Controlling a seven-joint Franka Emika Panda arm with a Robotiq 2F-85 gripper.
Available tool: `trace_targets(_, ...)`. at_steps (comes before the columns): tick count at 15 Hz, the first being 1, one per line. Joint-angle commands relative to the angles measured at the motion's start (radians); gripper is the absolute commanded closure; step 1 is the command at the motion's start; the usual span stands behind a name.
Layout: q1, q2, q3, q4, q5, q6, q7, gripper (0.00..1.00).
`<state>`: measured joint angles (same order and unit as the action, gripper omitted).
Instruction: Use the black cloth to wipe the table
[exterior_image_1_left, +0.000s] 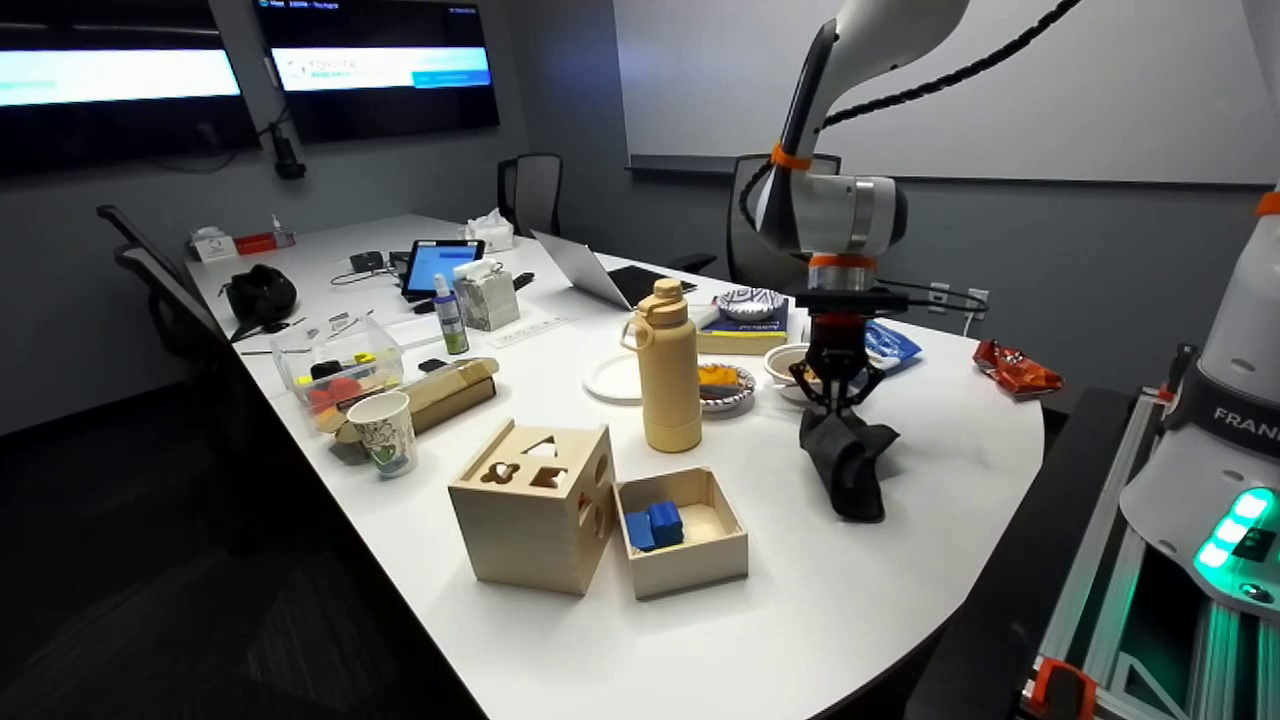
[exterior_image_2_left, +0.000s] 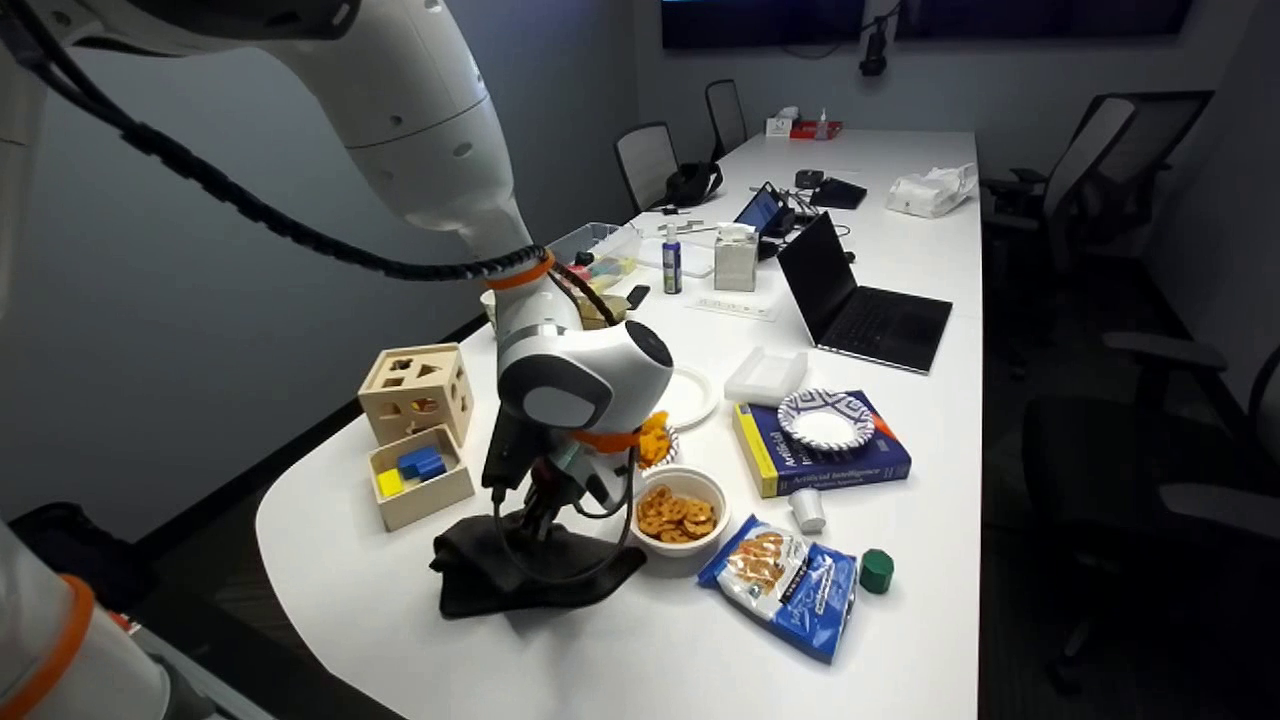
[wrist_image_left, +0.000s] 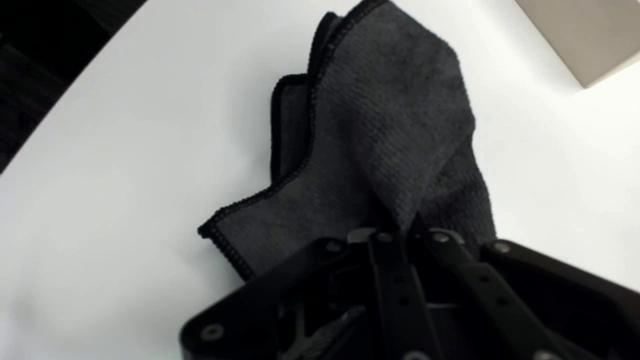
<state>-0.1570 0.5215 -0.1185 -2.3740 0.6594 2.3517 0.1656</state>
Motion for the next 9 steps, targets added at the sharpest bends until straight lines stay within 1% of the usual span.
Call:
trace_targets(1, -0.037, -0.093, -0.036, -0.116, 0.018, 0.037, 0.004, 0.98)
trace_targets(4, -0.084, -0.129, -0.069, -0.162, 0.068, 0.091, -0.010, 0.98)
trace_targets(6, -0.119, -0.142, -0.088, -0.171, 0.105, 0.119, -0.013, 0.98)
trace_targets(7, -0.147, -0.150, -0.086, -0.171, 0.148, 0.121, -0.039, 0.98)
trace_targets(9, -0.178, -0.155, -0.089, -0.155, 0.227, 0.125, -0.065, 0.98)
